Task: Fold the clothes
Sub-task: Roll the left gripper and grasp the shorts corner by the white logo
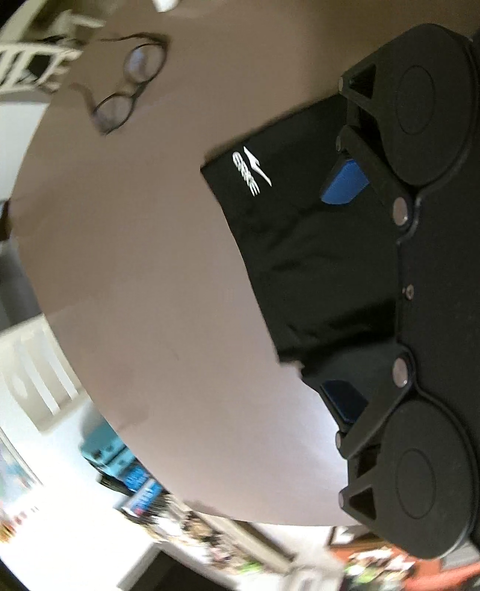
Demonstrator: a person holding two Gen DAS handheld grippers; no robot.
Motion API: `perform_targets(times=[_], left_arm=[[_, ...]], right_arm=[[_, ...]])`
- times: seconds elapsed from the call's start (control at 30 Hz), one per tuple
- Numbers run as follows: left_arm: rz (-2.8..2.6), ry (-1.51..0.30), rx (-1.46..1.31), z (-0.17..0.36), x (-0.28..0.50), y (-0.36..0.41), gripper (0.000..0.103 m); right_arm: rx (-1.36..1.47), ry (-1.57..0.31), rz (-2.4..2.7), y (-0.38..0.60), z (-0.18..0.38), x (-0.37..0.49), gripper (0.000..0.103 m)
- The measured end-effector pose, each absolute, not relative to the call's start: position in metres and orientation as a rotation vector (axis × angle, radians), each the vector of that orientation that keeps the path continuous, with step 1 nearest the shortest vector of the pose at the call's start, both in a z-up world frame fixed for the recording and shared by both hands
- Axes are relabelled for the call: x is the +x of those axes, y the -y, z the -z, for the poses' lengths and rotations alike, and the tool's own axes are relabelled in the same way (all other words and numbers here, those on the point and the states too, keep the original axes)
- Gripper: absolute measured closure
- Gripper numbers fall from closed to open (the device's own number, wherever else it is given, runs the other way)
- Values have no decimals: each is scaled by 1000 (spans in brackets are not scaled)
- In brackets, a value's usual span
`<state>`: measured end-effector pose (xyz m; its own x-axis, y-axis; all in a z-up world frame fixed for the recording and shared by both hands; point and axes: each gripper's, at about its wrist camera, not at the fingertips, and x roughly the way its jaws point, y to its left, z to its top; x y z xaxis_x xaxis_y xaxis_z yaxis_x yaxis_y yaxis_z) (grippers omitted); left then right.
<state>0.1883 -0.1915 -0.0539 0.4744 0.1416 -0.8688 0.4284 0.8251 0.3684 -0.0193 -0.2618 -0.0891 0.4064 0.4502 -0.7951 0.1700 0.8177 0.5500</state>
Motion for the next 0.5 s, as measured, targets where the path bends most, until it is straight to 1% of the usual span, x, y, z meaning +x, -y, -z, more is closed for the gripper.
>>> perform_targets(times=[0.03,0.07,0.17,0.2,0.37,0.5], left_arm=[[192,-1082,633,61,190,201,1],[193,-1087,677,71,193,214,1],[184,-1095,717,86,201,229,1],[181,-1103,723,92,205,234,1],[149,-1094,775,108,218,252,1],[151,-1089,801,111,222,263,1]], right_arm=[[630,-1153,-198,266,92,-20,35],[647,-1150,-204,270,95,-20,40],[677,-1144,-221,278,104,-21,49],[680,-1141,-227,280,105,-21,50],[702,-1124,-251,290,113,-23,62],[736,-1110,-268,307,111,-22,64]])
